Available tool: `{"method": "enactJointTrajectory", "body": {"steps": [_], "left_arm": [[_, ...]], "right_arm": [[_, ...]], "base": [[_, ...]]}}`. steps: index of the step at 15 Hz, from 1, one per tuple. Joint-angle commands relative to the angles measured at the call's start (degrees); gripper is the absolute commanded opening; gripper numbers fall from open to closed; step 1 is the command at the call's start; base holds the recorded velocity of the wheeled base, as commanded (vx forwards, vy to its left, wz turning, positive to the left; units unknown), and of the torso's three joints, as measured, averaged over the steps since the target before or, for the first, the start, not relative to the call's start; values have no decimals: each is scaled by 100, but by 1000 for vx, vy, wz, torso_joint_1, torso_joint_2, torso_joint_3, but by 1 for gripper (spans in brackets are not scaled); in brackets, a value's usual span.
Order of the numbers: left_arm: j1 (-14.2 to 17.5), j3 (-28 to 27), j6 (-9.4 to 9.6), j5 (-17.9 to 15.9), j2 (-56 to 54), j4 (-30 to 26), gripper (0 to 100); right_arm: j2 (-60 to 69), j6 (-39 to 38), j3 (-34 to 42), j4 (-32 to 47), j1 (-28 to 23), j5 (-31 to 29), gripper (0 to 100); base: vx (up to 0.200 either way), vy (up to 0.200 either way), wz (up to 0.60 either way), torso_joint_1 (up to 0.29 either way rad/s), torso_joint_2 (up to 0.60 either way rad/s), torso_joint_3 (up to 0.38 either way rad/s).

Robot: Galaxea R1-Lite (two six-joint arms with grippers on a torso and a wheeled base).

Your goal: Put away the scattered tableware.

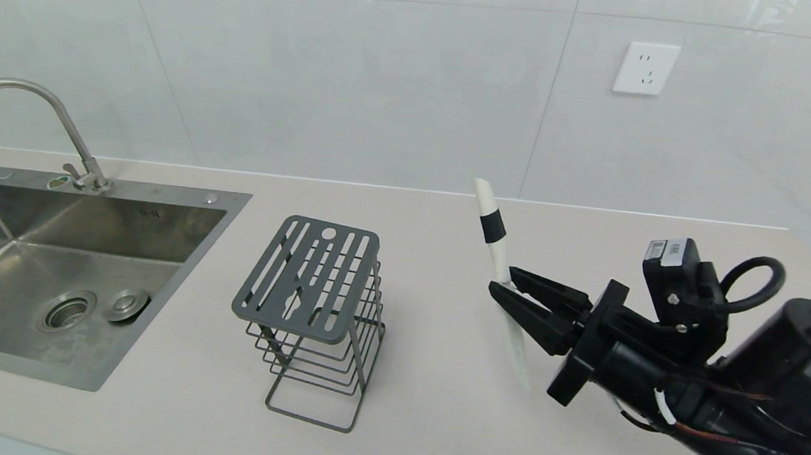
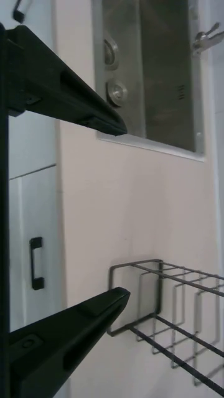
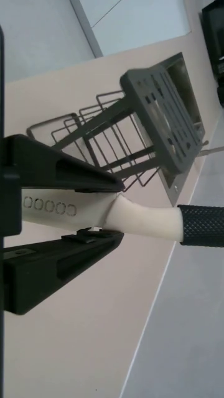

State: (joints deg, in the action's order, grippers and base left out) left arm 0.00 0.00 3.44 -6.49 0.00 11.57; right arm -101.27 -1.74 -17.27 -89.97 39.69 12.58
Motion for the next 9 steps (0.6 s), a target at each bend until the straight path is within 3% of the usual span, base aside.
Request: {"method": "enactJointTrajectory", "body": {"steps": [1,4,6,7,9], "left_arm": [[0,-9,87,-37,9,320,100],[-105,-1195,-10,-1021,817,65,100],[-158,-1670,17,-1874,1723,135,100],[-167,-1854,25,-2164,2162,285,100],[-360,-2057,25,-2410,2962,1005,100]], "right_arm": [[265,-1,22,-3,30,-1,0],[635,-1,93,-3,223,16,0],[854,-10,93,-3,355,34,0],[889,-10,93,-3,355,34,0],[969,-10,93,-3,355,34,0]], "base": [[0,0,0,0,0,0],[0,0,0,0,0,0],[0,0,0,0,0,0],[0,0,0,0,0,0],[0,0,0,0,0,0]]}}
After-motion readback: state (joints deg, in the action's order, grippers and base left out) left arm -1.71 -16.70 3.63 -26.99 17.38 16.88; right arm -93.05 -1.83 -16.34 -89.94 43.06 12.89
